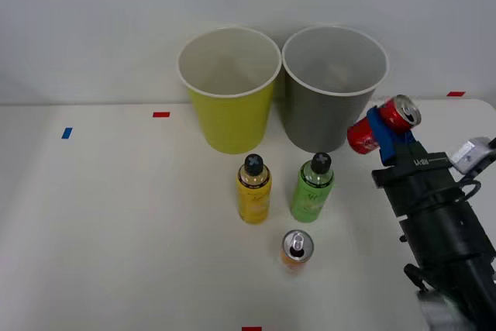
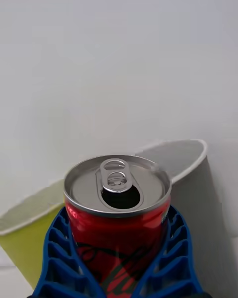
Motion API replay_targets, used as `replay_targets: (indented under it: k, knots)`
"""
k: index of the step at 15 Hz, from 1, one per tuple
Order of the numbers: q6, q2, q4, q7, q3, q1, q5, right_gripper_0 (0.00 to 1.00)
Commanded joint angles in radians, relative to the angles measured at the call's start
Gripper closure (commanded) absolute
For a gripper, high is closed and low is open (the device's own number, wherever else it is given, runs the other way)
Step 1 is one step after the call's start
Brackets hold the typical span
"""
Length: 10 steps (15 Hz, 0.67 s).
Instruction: Put cans in the gray bin, plastic bottles in the light green bin
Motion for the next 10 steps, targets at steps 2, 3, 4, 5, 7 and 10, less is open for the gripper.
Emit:
replay_targets:
  k: [2,3,4,5,7,10]
  knots:
    - [0.019,0.039,-0.010,-0.036,-0.004,-0.095,0.006,1.00]
    - [0.055,0.058,-0.013,-0.036,-0.004,-0.134,0.011,1.00]
    - [0.105,0.071,-0.018,-0.036,-0.006,-0.174,0.012,1.00]
    - [0.160,0.082,-0.022,-0.029,-0.014,-0.217,0.014,1.00]
    - [0.252,0.108,-0.022,-0.036,-0.037,-0.296,0.012,1.00]
    - [0.432,0.122,-0.022,-0.011,-0.055,-0.398,0.026,1.00]
